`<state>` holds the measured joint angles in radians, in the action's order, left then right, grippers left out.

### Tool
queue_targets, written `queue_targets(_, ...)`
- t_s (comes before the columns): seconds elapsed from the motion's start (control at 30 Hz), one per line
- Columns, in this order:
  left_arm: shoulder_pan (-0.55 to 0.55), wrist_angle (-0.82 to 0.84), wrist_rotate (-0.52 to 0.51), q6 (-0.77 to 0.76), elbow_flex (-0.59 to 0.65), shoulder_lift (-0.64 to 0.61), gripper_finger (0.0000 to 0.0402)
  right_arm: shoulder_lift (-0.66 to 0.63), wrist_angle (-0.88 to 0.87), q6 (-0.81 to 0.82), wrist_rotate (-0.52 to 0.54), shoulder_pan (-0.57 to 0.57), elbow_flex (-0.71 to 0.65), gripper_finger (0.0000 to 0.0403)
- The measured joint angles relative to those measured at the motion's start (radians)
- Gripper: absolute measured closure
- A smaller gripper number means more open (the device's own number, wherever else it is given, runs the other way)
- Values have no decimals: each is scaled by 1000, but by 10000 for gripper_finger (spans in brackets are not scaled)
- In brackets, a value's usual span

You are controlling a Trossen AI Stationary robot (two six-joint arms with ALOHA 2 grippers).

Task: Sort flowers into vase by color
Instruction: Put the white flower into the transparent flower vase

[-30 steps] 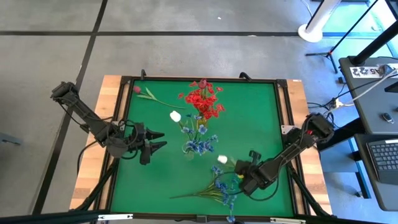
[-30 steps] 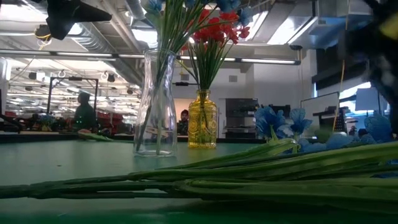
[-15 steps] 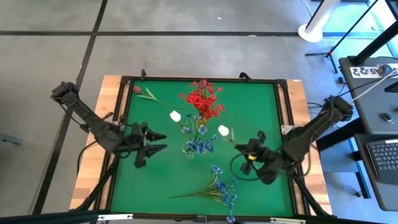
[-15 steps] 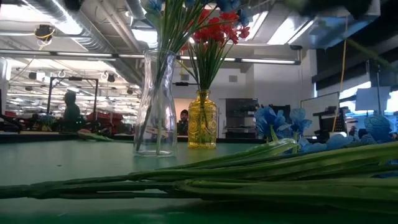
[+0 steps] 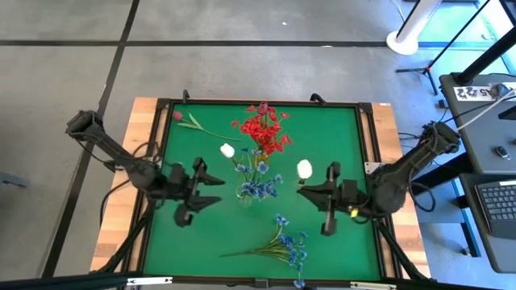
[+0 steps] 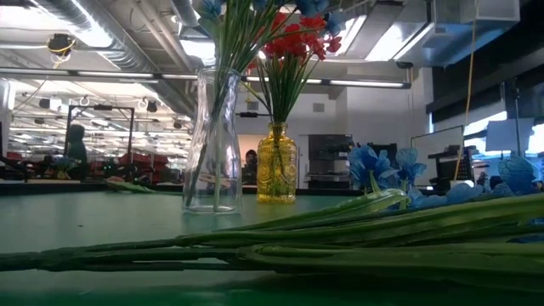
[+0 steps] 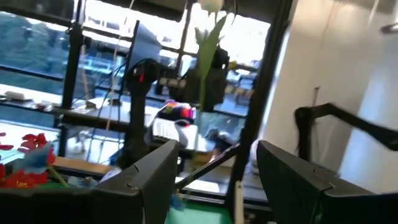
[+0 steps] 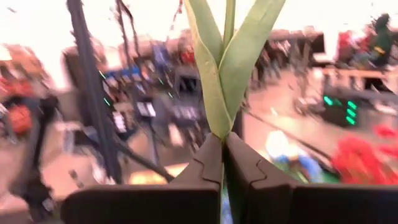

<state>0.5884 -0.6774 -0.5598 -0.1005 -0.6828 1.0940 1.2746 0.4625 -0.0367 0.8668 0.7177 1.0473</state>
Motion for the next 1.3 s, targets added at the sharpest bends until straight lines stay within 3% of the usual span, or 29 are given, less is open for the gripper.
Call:
queue_targets(0.47,-113,300,3,0,-420,330,187,48,104,58,-268,-157,0,403)
queue_targets(0.77,-165,295,57,-70,-459,426,187,66,123,111,-347,-198,0,403)
queue_targets(1.3,-195,221,110,-106,-459,432,187,135,243,135,-421,-257,0,403)
